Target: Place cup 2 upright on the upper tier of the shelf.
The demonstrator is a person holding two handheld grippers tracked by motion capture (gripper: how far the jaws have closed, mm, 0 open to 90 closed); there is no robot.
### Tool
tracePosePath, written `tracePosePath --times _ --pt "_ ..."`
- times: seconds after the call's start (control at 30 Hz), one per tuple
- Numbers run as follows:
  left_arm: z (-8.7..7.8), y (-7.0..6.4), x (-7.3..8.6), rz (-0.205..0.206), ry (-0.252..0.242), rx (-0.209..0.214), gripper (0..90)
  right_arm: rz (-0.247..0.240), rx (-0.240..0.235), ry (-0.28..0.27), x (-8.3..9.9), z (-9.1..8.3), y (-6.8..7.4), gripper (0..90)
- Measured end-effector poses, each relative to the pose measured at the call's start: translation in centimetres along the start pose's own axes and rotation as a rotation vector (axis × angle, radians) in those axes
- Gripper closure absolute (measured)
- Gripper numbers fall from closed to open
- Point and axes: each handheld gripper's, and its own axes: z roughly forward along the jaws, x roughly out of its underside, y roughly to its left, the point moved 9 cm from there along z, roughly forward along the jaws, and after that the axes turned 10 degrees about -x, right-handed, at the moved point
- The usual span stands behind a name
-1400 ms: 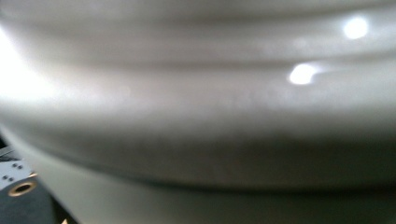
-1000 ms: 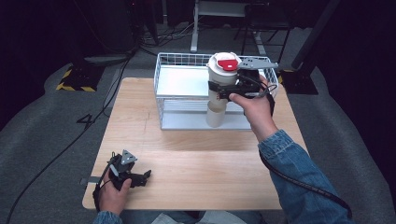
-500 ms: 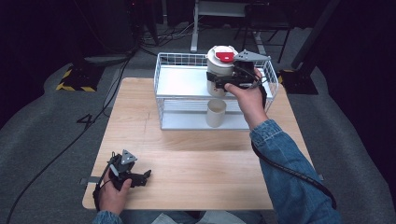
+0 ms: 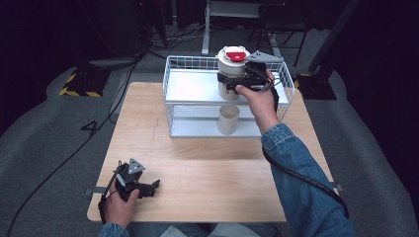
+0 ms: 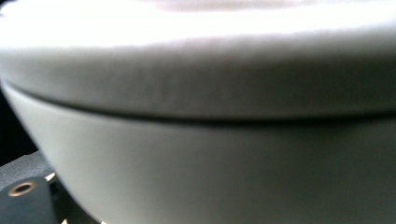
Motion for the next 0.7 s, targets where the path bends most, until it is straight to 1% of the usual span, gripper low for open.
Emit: tracePosePath --times 0.17,0.4,0.7 --pt "0.0 -0.01 0.0 -0.001 0.0 0.0 0.2 0.014 -0.007 -0.005 0.07 -0.11 -0.15 8.9" --pt "0.0 0.0 0.0 0.0 0.0 0.0 0.2 0.014 -0.014 -0.011 0.01 -0.06 -0.26 8.9" --pt "0.0 0.0 0.0 0.0 0.0 0.0 0.2 0.009 -0.008 -0.015 -0.07 0.09 -0.45 8.9"
